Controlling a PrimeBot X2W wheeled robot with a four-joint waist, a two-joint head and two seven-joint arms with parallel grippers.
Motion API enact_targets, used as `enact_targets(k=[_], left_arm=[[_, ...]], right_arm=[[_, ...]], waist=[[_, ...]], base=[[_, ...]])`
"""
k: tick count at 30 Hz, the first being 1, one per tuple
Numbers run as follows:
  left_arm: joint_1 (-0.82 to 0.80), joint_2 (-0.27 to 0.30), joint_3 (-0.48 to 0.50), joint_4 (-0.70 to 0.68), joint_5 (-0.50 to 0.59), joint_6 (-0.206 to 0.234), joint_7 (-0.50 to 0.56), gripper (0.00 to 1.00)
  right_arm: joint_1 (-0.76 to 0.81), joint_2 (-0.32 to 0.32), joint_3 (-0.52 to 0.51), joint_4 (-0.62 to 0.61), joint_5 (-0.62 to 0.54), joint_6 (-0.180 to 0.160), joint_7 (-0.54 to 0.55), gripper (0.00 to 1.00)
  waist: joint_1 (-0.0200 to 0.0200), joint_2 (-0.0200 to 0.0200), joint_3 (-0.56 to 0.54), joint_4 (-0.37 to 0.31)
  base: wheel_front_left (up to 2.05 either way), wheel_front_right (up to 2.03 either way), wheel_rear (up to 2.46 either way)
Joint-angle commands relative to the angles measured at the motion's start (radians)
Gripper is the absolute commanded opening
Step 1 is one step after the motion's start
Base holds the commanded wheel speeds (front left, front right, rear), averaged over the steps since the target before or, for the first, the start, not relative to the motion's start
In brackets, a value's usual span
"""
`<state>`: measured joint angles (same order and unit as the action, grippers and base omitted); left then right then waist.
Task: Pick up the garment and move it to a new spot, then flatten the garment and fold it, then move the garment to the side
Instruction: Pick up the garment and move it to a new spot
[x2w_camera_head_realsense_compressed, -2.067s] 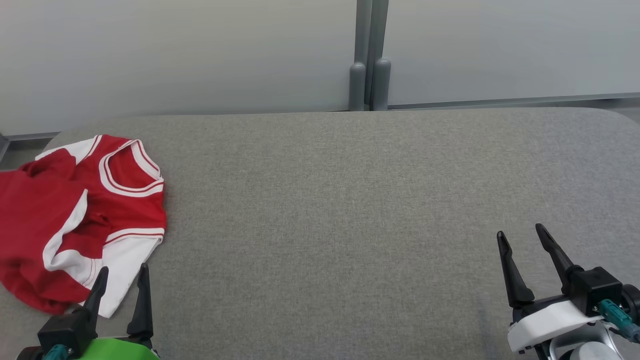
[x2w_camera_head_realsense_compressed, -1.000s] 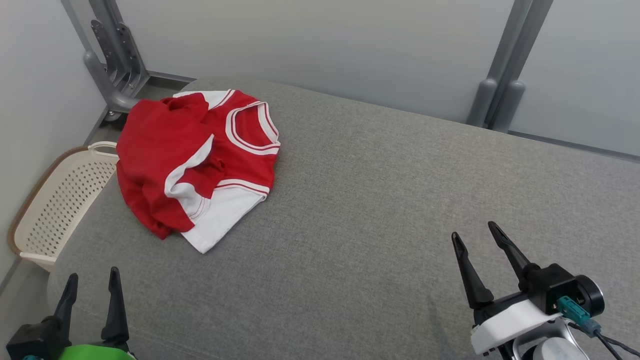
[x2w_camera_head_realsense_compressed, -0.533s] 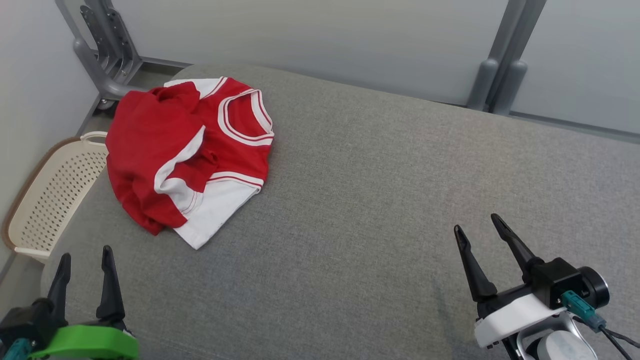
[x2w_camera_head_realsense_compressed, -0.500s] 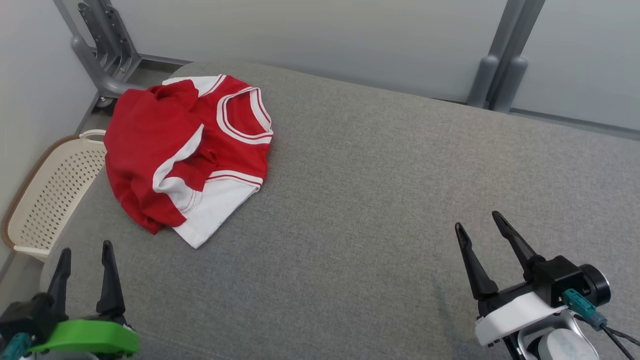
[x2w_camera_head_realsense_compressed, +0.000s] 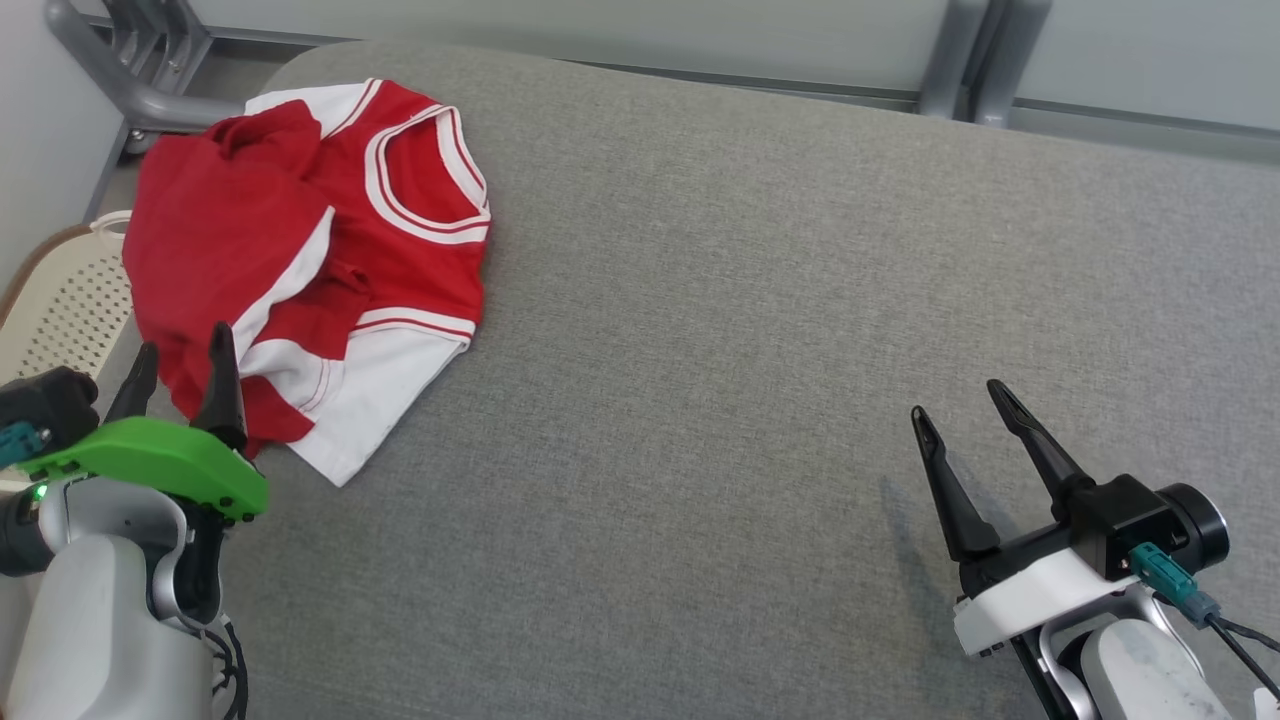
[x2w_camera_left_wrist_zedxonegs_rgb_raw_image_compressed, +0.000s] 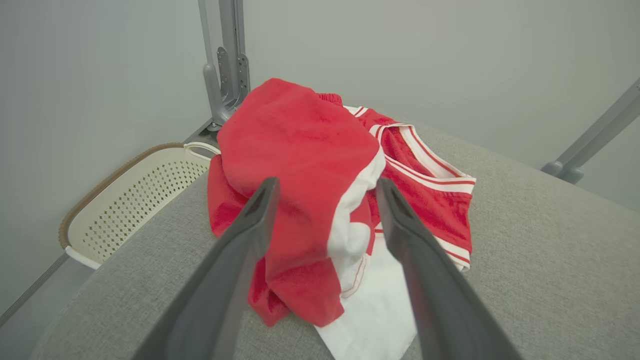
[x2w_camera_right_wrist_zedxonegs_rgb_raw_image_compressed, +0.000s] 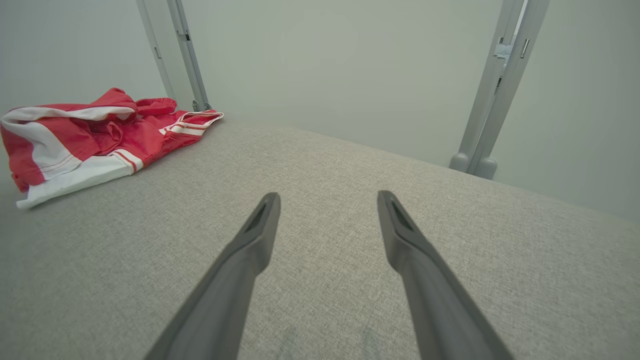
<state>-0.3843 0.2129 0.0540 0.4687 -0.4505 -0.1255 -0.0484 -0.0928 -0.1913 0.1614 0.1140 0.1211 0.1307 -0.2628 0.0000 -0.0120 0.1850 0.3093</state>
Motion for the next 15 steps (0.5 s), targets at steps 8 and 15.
enact_targets(k=[8, 15], left_arm=[[-0.124, 0.042, -0.028, 0.152, 0.015, 0.056, 0.16, 1.0], [-0.198, 0.062, -0.028, 0.283, 0.023, 0.093, 0.173, 1.0]], right_arm=[[-0.027, -0.001, 0.011, 0.0, 0.005, 0.0, -0.004, 1.0], [-0.047, -0.008, 0.011, -0.006, 0.007, 0.0, -0.004, 1.0]], waist=[[0.0, 0.012, 0.047, -0.055], [0.0, 0.012, 0.081, -0.079]], base=[[0.0, 0.0, 0.0], [0.0, 0.0, 0.0]])
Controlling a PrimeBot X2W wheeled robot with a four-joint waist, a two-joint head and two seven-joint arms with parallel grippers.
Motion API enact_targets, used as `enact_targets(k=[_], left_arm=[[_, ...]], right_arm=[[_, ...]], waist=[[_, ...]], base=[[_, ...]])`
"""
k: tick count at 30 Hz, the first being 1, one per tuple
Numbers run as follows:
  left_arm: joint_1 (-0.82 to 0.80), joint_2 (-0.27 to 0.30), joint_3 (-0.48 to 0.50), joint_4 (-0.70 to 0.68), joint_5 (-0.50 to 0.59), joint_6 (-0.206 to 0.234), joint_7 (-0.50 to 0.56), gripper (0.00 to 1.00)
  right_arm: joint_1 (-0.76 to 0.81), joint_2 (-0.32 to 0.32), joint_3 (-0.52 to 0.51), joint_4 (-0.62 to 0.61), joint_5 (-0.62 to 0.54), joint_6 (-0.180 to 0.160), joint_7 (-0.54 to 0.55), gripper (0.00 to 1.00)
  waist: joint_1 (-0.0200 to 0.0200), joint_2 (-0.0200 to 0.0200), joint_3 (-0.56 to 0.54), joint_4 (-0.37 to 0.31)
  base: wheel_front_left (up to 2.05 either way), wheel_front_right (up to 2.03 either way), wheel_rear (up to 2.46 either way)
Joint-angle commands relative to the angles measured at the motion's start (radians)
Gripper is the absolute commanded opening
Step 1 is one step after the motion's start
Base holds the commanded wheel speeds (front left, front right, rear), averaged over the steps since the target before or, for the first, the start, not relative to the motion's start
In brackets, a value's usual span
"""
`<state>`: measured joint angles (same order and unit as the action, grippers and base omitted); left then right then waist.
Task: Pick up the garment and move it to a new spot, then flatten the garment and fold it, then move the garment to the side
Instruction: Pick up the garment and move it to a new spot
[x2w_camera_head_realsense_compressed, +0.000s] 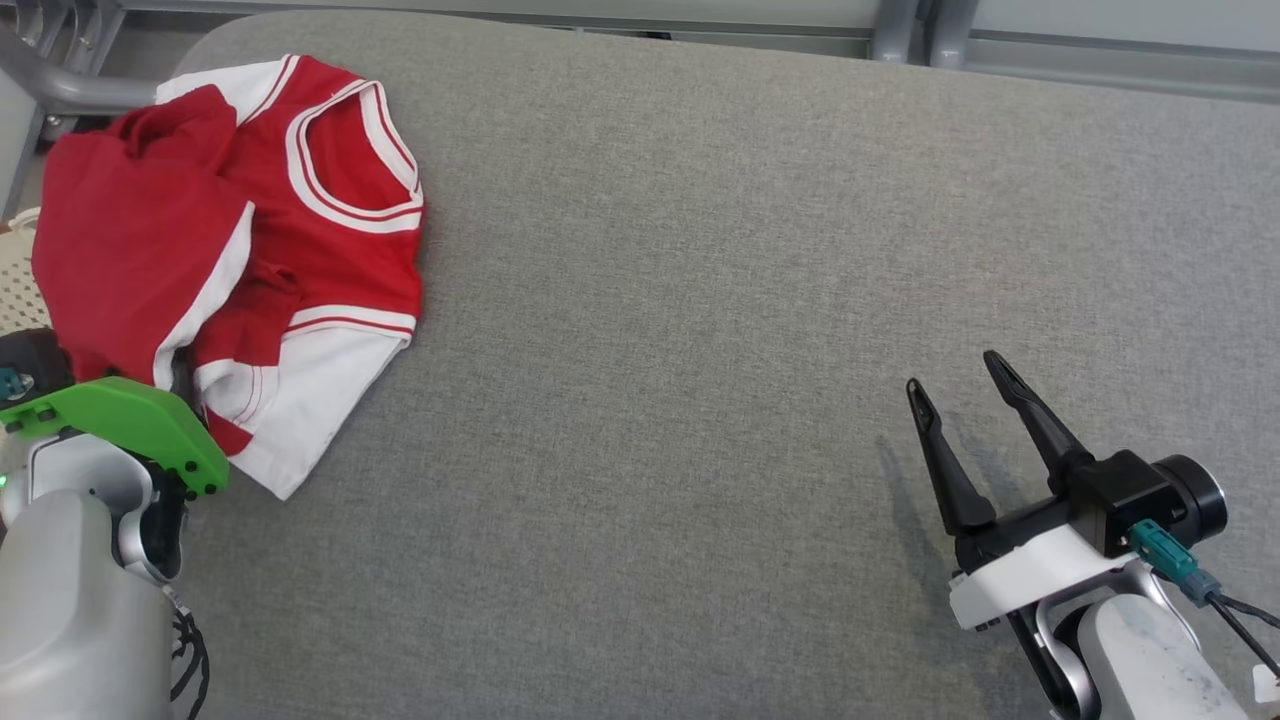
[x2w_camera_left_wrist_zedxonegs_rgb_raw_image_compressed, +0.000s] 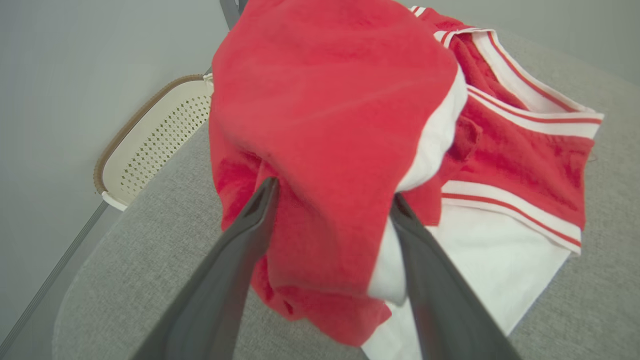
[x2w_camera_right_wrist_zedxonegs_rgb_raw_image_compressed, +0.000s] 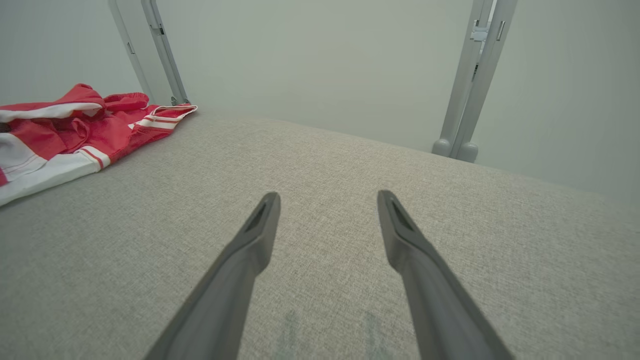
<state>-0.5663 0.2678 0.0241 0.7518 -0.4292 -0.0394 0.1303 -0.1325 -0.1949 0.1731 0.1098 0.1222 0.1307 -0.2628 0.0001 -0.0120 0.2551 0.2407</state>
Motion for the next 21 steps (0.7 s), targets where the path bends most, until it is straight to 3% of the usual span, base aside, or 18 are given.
enact_targets(k=[1, 4, 6, 7, 14, 21], left_arm=[[-0.026, 0.01, 0.002, 0.018, 0.002, 0.008, -0.008, 1.0], [-0.046, 0.012, 0.005, 0.071, -0.009, 0.003, -0.005, 1.0], [-0.06, 0.015, 0.001, 0.098, -0.01, -0.002, -0.004, 0.21], [-0.065, 0.016, -0.001, 0.113, -0.011, -0.003, 0.0, 0.0], [-0.099, 0.033, -0.01, 0.157, -0.011, -0.001, 0.004, 0.0], [-0.136, 0.054, -0.02, 0.115, -0.001, -0.001, -0.029, 0.0]], right_arm=[[-0.01, -0.005, 0.0, -0.002, 0.005, 0.0, -0.004, 1.0], [-0.015, -0.002, 0.003, 0.001, 0.007, 0.0, -0.004, 1.0], [-0.015, 0.001, -0.002, 0.004, 0.008, 0.0, -0.004, 1.0], [-0.013, 0.003, -0.003, 0.005, 0.008, 0.0, -0.004, 1.0], [0.01, 0.013, -0.011, 0.013, 0.008, 0.0, -0.004, 1.0], [0.03, 0.036, -0.007, 0.017, 0.006, 0.0, -0.004, 1.0]], waist=[[-0.0001, 0.012, 0.015, -0.015], [-0.0001, 0.012, 0.02, -0.028], [-0.0001, 0.012, 0.019, -0.033], [-0.0001, 0.012, 0.017, -0.035], [-0.0001, 0.012, -0.01, -0.034], [-0.0001, 0.012, -0.05, -0.032]], base=[[0.0, 0.0, 0.0], [0.0, 0.0, 0.0], [0.0, 0.0, 0.0], [0.0, 0.0, 0.0], [0.0, 0.0, 0.0], [0.0, 0.0, 0.0]])
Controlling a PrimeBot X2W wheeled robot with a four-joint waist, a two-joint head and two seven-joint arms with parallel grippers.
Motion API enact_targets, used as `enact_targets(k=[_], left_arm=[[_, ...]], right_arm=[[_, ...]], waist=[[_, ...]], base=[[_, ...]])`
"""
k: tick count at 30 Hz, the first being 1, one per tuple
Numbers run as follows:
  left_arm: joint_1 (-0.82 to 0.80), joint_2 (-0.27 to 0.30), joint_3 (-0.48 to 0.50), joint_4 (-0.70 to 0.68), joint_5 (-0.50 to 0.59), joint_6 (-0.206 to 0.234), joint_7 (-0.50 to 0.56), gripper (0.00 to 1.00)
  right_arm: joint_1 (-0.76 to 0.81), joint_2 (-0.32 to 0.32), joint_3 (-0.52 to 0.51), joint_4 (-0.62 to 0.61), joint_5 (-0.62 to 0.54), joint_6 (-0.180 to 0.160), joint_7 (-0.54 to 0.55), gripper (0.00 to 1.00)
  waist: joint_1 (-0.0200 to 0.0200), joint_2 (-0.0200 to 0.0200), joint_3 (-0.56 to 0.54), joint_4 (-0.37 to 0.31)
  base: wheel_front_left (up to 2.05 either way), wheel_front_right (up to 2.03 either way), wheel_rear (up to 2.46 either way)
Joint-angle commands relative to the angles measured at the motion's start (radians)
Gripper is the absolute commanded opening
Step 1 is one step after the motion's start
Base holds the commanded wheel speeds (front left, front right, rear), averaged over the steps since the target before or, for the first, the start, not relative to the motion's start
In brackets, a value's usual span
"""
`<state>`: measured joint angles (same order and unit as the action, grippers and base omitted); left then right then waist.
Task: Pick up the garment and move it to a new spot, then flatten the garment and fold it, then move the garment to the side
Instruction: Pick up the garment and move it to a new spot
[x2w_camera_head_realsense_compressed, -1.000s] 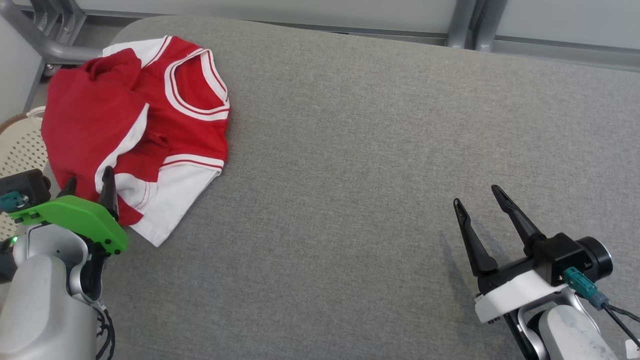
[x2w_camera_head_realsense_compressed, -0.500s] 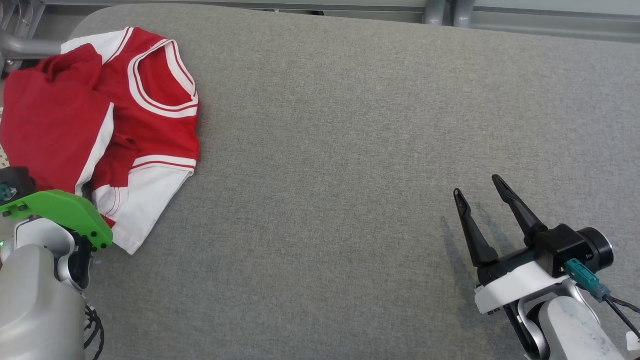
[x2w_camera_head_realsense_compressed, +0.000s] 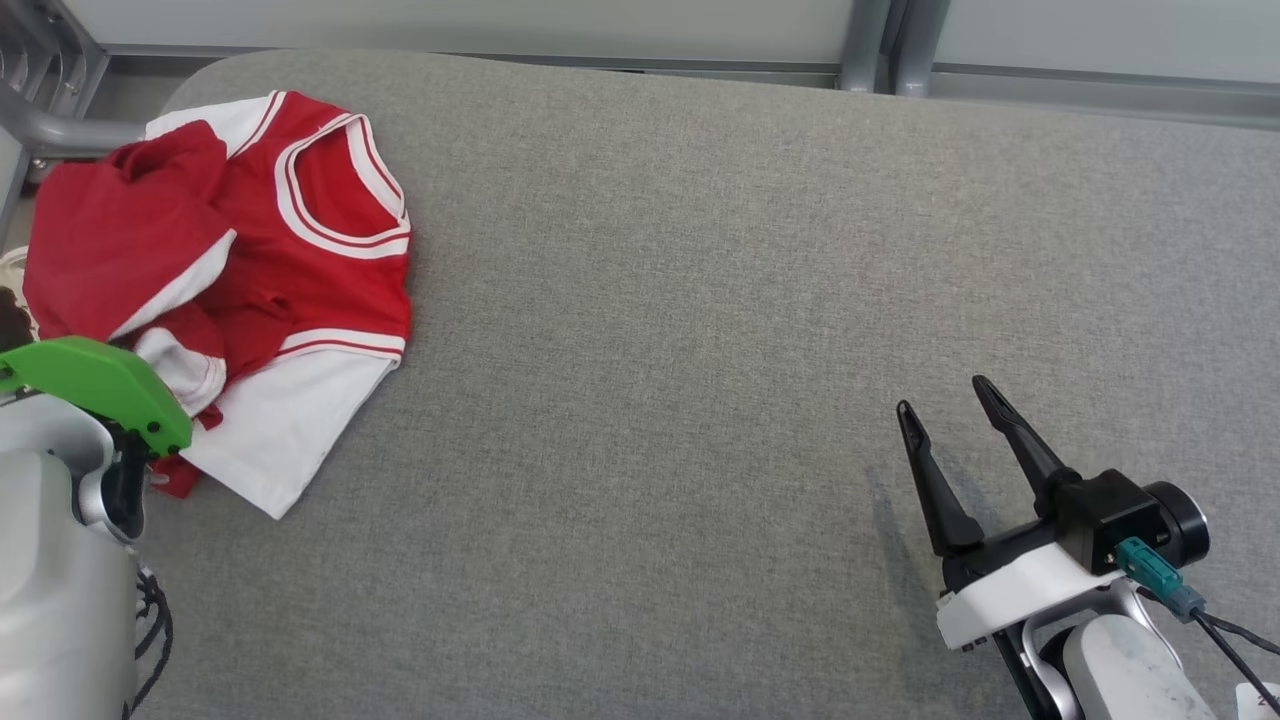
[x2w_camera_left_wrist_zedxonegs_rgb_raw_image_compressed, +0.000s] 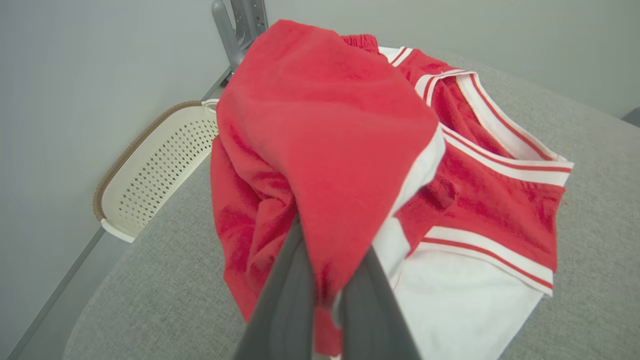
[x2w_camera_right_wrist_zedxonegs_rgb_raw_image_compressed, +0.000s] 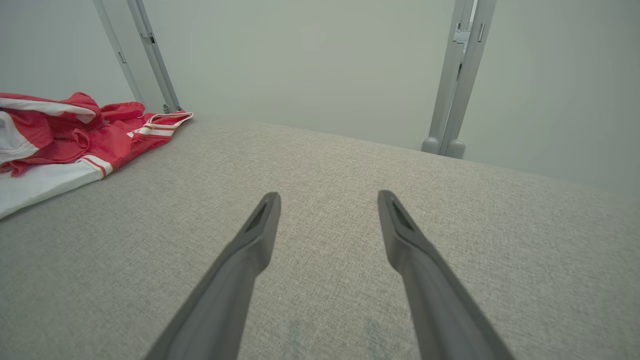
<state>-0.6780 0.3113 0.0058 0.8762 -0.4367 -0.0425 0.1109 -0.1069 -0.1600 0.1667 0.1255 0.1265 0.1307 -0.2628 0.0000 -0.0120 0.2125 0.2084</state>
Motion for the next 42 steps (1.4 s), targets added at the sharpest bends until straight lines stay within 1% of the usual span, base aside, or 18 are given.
enact_targets(k=[1, 4, 11, 14, 15, 19, 21, 27, 34, 38, 42], left_arm=[[-0.03, 0.012, -0.006, -0.024, 0.009, -0.004, -0.016, 0.0], [-0.042, 0.011, -0.024, -0.066, 0.022, -0.013, -0.033, 0.0], [-0.057, -0.018, -0.077, -0.204, 0.047, -0.027, -0.05, 0.0], [-0.037, -0.039, -0.1, -0.275, 0.045, -0.032, -0.045, 0.0], [-0.037, -0.039, -0.1, -0.275, 0.045, -0.032, -0.045, 0.0], [-0.003, -0.077, -0.129, -0.387, 0.038, -0.031, -0.032, 0.0], [0.018, -0.102, -0.147, -0.443, 0.029, -0.034, -0.021, 0.0], [0.086, -0.155, -0.208, -0.598, 0.024, -0.036, 0.013, 0.0], [0.183, -0.19, -0.271, -0.785, 0.006, -0.035, 0.064, 0.0], [0.247, -0.211, -0.333, -0.895, -0.006, -0.032, 0.104, 0.0], [0.299, -0.219, -0.397, -0.975, -0.005, -0.026, 0.158, 0.0]], right_arm=[[0.008, 0.002, 0.0, 0.001, 0.002, 0.0, -0.004, 1.0], [0.015, 0.01, -0.004, -0.003, 0.005, 0.0, -0.004, 1.0], [0.033, 0.03, -0.012, -0.012, 0.009, 0.0, -0.004, 1.0], [0.041, 0.036, -0.016, -0.013, 0.008, 0.0, -0.004, 1.0], [0.041, 0.036, -0.016, -0.013, 0.008, 0.0, -0.004, 1.0], [0.054, 0.045, -0.024, -0.018, 0.007, 0.0, -0.004, 1.0], [0.061, 0.047, -0.028, -0.019, 0.007, 0.0, -0.004, 1.0], [0.067, 0.05, -0.033, -0.022, 0.007, 0.0, -0.004, 1.0], [0.081, 0.052, -0.041, -0.027, 0.008, 0.0, -0.004, 1.0], [0.091, 0.05, -0.047, -0.03, 0.009, 0.0, -0.004, 1.0], [0.094, 0.049, -0.048, -0.029, 0.01, 0.0, -0.004, 1.0]], waist=[[0.0, 0.012, -0.011, 0.0], [0.0, 0.012, -0.021, -0.005], [0.0, 0.012, -0.045, -0.043], [0.0, 0.012, -0.055, -0.069], [0.0, 0.012, -0.055, -0.069], [0.0, 0.012, -0.069, -0.108], [0.0, 0.012, -0.075, -0.127], [0.0, 0.012, -0.09, -0.193], [0.0, 0.012, -0.104, -0.268], [0.0, 0.012, -0.104, -0.294], [0.0, 0.012, -0.105, -0.315]], base=[[0.0, 0.0, 0.0], [0.0, 0.0, 0.0], [0.0, 0.0, 0.0], [0.0, 0.0, 0.0], [0.0, 0.0, 0.0], [0.0, 0.0, 0.0], [0.0, 0.0, 0.0], [0.0, 0.0, 0.0], [0.0, 0.0, 0.0], [0.0, 0.0, 0.0], [0.0, 0.0, 0.0]])
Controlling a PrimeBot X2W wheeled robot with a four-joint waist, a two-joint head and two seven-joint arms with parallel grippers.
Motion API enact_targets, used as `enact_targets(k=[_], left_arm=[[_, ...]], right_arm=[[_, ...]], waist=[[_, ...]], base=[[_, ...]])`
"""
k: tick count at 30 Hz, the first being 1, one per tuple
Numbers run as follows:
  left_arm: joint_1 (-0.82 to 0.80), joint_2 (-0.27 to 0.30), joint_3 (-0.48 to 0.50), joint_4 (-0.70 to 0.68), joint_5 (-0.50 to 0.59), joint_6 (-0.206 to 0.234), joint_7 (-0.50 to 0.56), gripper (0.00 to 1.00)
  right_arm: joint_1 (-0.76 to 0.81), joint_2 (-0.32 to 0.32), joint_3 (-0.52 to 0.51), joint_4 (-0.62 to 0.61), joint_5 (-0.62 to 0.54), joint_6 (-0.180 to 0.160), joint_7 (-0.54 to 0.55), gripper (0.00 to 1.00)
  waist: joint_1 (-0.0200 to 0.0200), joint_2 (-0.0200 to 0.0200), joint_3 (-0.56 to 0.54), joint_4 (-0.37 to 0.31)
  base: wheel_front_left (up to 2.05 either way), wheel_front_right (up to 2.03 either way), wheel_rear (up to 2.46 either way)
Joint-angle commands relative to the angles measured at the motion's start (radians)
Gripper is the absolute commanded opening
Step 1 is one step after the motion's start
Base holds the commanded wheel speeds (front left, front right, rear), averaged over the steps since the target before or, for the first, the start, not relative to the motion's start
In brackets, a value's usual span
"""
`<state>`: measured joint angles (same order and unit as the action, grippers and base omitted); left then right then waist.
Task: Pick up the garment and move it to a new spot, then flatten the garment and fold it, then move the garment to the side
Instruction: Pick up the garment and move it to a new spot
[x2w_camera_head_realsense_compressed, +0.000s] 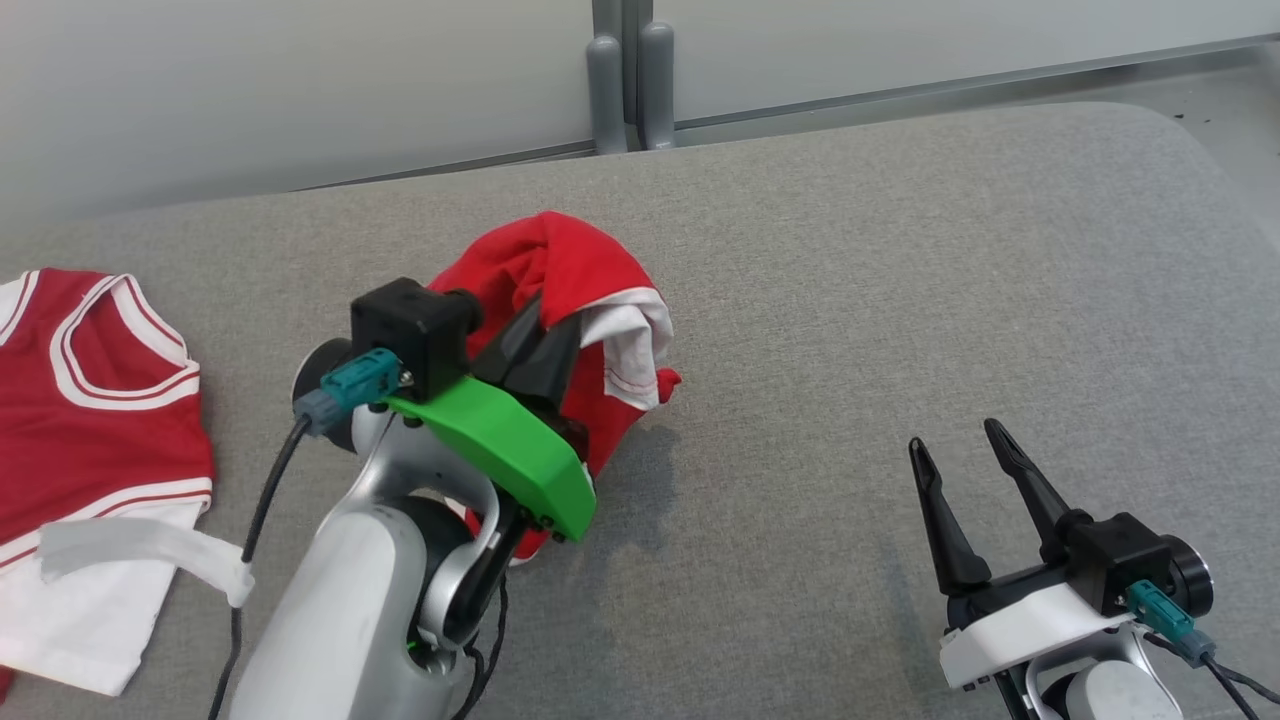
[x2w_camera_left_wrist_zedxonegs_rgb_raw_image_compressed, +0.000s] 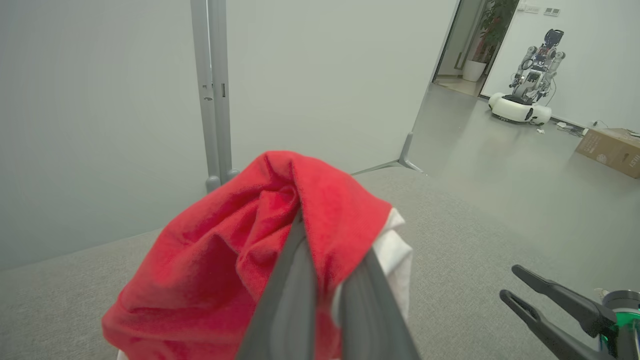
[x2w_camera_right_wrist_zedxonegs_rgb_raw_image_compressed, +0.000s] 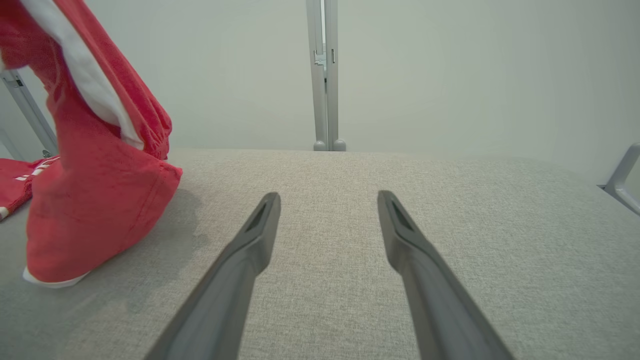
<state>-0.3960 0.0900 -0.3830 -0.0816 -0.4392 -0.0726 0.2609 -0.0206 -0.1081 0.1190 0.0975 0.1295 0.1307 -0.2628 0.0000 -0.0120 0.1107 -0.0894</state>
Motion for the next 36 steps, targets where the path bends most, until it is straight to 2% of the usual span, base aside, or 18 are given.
enact_targets(k=[1, 6, 10, 18, 24, 26, 29, 30, 31, 36], left_arm=[[0.027, 0.002, -0.023, -0.035, 0.004, 0.005, 0.018, 0.0], [0.092, -0.003, -0.086, -0.086, 0.005, 0.021, 0.066, 0.0], [0.129, 0.017, -0.088, -0.035, 0.01, 0.036, 0.086, 0.0], [0.124, 0.031, -0.08, 0.185, 0.014, 0.042, 0.062, 0.0], [0.081, 0.01, -0.081, 0.383, 0.02, 0.044, 0.0, 0.0], [0.066, 0.005, -0.085, 0.433, 0.021, 0.044, -0.018, 0.23], [0.048, -0.003, -0.09, 0.483, 0.02, 0.041, -0.044, 0.49], [0.044, -0.005, -0.09, 0.492, 0.018, 0.043, -0.052, 0.91], [0.042, -0.006, -0.09, 0.498, 0.016, 0.046, -0.059, 1.0], [0.059, -0.014, -0.083, 0.484, -0.001, 0.059, -0.085, 1.0]], right_arm=[[0.006, -0.003, 0.0, -0.002, 0.008, 0.0, -0.004, 1.0], [-0.003, 0.002, 0.003, -0.006, 0.006, 0.0, -0.004, 1.0], [-0.003, 0.006, 0.008, -0.007, 0.006, 0.0, -0.004, 1.0], [-0.02, 0.012, 0.013, 0.001, 0.006, 0.0, -0.004, 1.0], [-0.027, 0.015, 0.012, 0.007, 0.007, 0.0, -0.004, 1.0], [-0.025, 0.016, 0.01, 0.008, 0.007, 0.0, -0.004, 1.0], [-0.022, 0.016, 0.011, 0.009, 0.008, 0.0, -0.004, 1.0], [-0.022, 0.017, 0.009, 0.009, 0.009, 0.0, -0.004, 1.0], [-0.02, 0.017, 0.007, 0.009, 0.009, 0.0, -0.004, 1.0], [-0.012, 0.018, 0.0, 0.01, 0.005, 0.0, -0.004, 1.0]], waist=[[0.0, 0.012, -0.003, -0.021], [0.0, 0.012, 0.001, -0.044], [0.0, 0.012, 0.011, -0.059], [0.0, 0.012, 0.032, -0.076], [0.0, 0.012, 0.038, -0.083], [0.0, 0.012, 0.038, -0.083], [0.0, 0.012, 0.037, -0.083], [0.0, 0.012, 0.036, -0.08], [0.0, 0.012, 0.035, -0.078], [0.0, 0.012, 0.025, -0.063]], base=[[0.0, 0.0, 0.0], [0.0, 0.0, 0.0], [0.0, 0.0, 0.0], [0.0, 0.0, 0.0], [0.0, 0.0, 0.0], [0.0, 0.0, 0.0], [0.0, 0.0, 0.0], [0.0, 0.0, 0.0], [0.0, 0.0, 0.0], [0.0, 0.0, 0.0]])
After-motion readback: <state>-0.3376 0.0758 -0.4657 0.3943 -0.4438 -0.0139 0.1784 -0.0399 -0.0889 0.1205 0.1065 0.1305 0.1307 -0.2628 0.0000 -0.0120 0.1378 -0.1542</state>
